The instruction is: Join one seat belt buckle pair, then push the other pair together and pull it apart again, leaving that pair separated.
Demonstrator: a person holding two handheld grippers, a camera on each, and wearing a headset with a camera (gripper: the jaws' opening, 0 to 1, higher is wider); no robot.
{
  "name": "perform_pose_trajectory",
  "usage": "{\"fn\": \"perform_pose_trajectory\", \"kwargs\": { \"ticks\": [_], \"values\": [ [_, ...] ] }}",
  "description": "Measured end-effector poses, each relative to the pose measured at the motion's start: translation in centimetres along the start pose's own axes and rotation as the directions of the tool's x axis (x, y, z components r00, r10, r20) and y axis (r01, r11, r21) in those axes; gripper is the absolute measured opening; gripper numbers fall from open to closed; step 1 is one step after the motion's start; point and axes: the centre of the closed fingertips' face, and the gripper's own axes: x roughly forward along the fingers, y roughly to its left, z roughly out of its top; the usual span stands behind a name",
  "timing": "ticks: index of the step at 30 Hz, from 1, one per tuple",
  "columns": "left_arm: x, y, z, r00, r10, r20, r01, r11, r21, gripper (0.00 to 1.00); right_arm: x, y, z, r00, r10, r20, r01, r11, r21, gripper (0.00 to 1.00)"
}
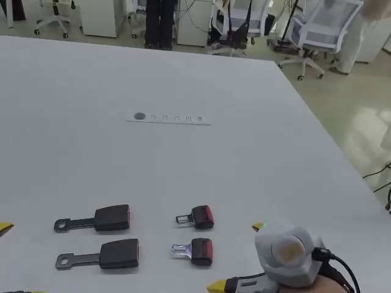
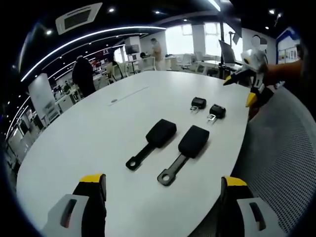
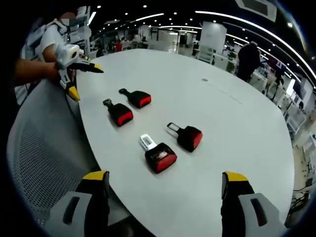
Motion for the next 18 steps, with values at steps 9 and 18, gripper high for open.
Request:
{"fn": "perform_pose_trajectory", "kwargs": {
  "ticks": [9, 18],
  "values": [
    [0.07, -0.1, -0.17, 0.9999, -0.01, -0.013, 0.01, 1.0, 0.004, 0.96, 0.03, -0.18, -0.29, 1.0, -0.007, -0.001, 0.007, 1.0, -0.006, 0.95],
    [0.2, 0.26, -0.59, 0.9998, -0.009, -0.018, 0.009, 1.0, 0.006, 0.96, 0.09, -0.29, -0.11, 0.9999, -0.008, 0.007, 0.008, 1.0, -0.002, 0.95]
  ]
}}
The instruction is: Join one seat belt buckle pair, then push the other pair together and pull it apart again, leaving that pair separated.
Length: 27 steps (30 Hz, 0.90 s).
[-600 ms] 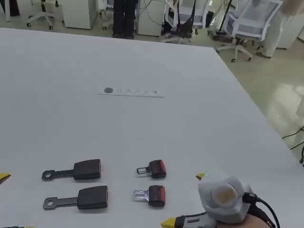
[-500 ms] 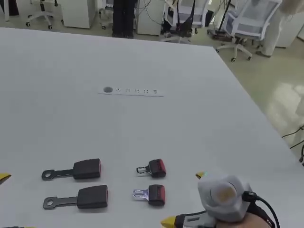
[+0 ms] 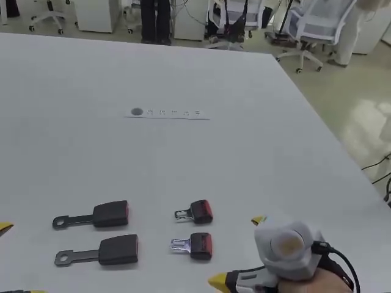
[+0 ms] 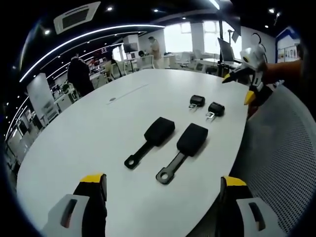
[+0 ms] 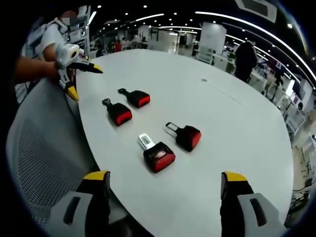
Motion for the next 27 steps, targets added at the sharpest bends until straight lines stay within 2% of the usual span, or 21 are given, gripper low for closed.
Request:
{"fn": "perform_pose_trajectory", "kwargs": {
  "ticks": [23, 27],
  "values": [
    [0.0, 0.18, 0.1, 0.9999, 0.006, 0.008, -0.006, 1.0, -0.009, 0.97, 0.36, 0.25, 0.43, 1.0, 0.002, 0.002, -0.002, 1.0, -0.011, 0.99],
    [0.05, 0.18, -0.01, 1.0, 0.006, 0.002, -0.006, 1.0, -0.002, 0.97, 0.5, 0.41, 0.99, 1.0, 0.007, 0.004, -0.006, 1.0, -0.026, 0.99]
  ]
}}
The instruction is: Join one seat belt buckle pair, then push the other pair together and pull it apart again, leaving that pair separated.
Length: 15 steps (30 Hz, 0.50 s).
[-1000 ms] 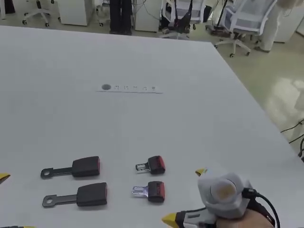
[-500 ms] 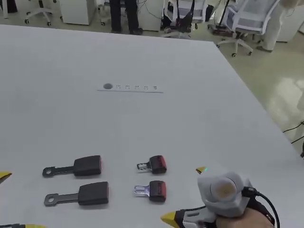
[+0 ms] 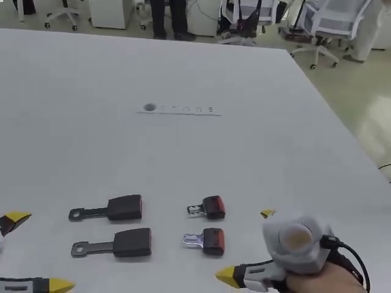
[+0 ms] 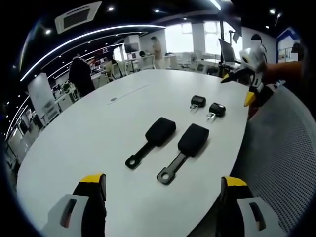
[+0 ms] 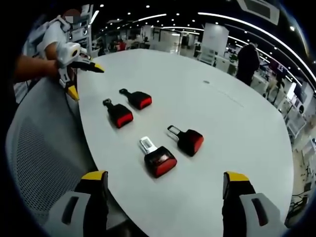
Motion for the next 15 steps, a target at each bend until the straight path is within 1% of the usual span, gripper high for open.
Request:
{"fn": "perform_pose_trajectory", "kwargs": {
  "ticks": [5, 9, 11, 15],
  "values": [
    [0.01, 0.15, 0.08, 1.0, 0.0, 0.003, 0.0, 1.0, 0.004, 0.97, 0.21, 0.1, 0.42, 0.9999, 0.011, 0.002, -0.011, 1.0, -0.013, 0.98],
    [0.06, -0.22, 0.28, 0.9999, -0.015, 0.004, 0.015, 1.0, 0.01, 0.97, 0.35, 0.28, 0.57, 0.9998, 0.019, -0.006, -0.019, 0.999, -0.028, 0.97],
    [0.03, -0.65, 0.59, 0.9998, -0.022, 0.001, 0.022, 1.0, 0.018, 0.97, 0.38, 0.2, 0.71, 0.9998, 0.019, -0.008, -0.019, 0.999, -0.038, 0.95],
    [-0.13, -0.83, 0.7, 0.9991, -0.042, -0.003, 0.042, 0.999, 0.016, 0.96, 0.38, 0.11, 0.89, 0.9996, 0.024, -0.013, -0.025, 0.998, -0.064, 0.93]
  ]
}}
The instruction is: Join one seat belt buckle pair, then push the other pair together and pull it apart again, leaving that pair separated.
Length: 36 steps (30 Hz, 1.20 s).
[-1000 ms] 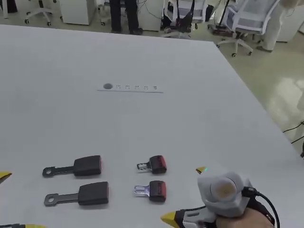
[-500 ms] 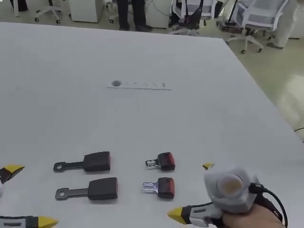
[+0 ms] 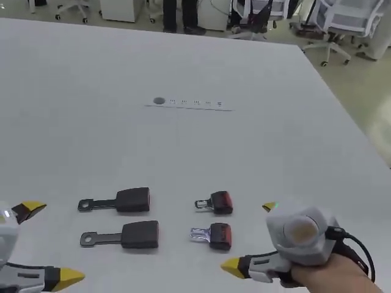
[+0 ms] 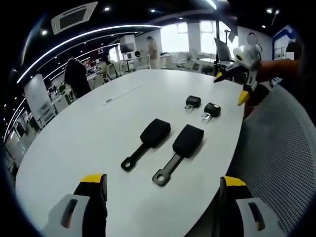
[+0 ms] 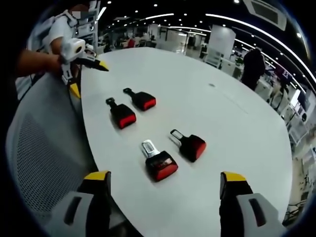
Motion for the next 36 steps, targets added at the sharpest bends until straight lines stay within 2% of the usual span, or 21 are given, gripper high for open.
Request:
{"fn": "perform_pose_trajectory", "kwargs": {
  "ticks": [4, 8, 13, 15, 22, 24, 30, 36],
  "values": [
    [0.0, -0.4, 0.2, 0.9996, -0.022, -0.015, 0.022, 1.0, 0.018, 0.94, 0.0, 0.1, 0.1, 0.9999, 0.009, -0.009, -0.009, 1.0, -0.017, 0.9],
    [0.5, -0.2, 0.5, 0.9989, -0.039, -0.027, 0.04, 0.998, 0.05, 0.93, 0.2, 0.0, 0.4, 0.9998, 0.017, -0.011, -0.017, 0.999, -0.033, 0.86],
    [1.5, -1.2, 1.2, 0.9944, -0.083, -0.065, 0.09, 0.99, 0.108, 0.88, 0.6, 0.0, 0.5, 0.9991, 0.034, -0.023, -0.036, 0.997, -0.069, 0.82],
    [1.7, -1.3, 1.1, 0.9925, -0.098, -0.074, 0.106, 0.987, 0.118, 0.86, 0.7, 0.1, 0.6, 0.9986, 0.046, -0.026, -0.048, 0.996, -0.075, 0.8],
    [3.1, -2.1, 1.8, 0.9825, -0.15, -0.111, 0.166, 0.974, 0.155, 0.79, 1.5, 0.7, 0.8, 0.9947, 0.096, -0.037, -0.1, 0.989, -0.109, 0.69],
    [3.5, -2.2, 1.9, 0.9795, -0.162, -0.119, 0.181, 0.969, 0.166, 0.77, 1.7, 1.3, 0.7, 0.9899, 0.133, -0.049, -0.138, 0.983, -0.122, 0.62],
    [4.7, -2.6, 2.4, 0.9715, -0.194, -0.136, 0.218, 0.956, 0.195, 0.71, 2.8, 1.3, 0.4, 0.9864, 0.152, -0.063, -0.16, 0.974, -0.159, 0.58],
    [6.3, -3.5, 2.6, 0.9603, -0.234, -0.152, 0.265, 0.936, 0.23, 0.63, 3.3, 1.5, 0.6, 0.9806, 0.18, -0.078, -0.192, 0.963, -0.189, 0.49]
  ]
}}
